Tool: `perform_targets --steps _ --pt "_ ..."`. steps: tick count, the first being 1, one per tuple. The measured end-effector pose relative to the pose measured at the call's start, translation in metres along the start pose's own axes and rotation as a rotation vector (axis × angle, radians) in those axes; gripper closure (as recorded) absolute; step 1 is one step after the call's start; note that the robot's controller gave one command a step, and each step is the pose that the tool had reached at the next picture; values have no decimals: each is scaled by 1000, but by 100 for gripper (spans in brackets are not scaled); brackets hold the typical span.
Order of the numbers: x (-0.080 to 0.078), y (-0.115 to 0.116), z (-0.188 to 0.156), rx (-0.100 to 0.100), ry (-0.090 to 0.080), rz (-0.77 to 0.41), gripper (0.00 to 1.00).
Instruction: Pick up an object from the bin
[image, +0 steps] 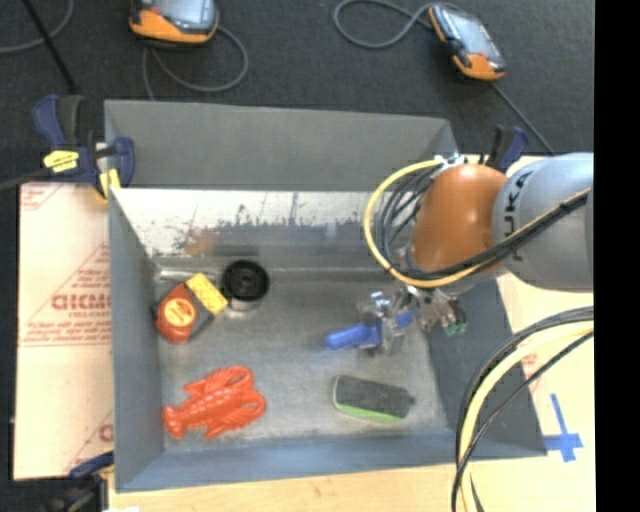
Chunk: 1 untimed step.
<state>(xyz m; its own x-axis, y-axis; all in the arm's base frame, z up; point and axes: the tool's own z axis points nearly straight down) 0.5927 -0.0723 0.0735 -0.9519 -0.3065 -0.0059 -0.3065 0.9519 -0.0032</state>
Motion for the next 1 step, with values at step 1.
perform_targets --steps 1 --pt "9 14 -133 -1 2 -34 100"
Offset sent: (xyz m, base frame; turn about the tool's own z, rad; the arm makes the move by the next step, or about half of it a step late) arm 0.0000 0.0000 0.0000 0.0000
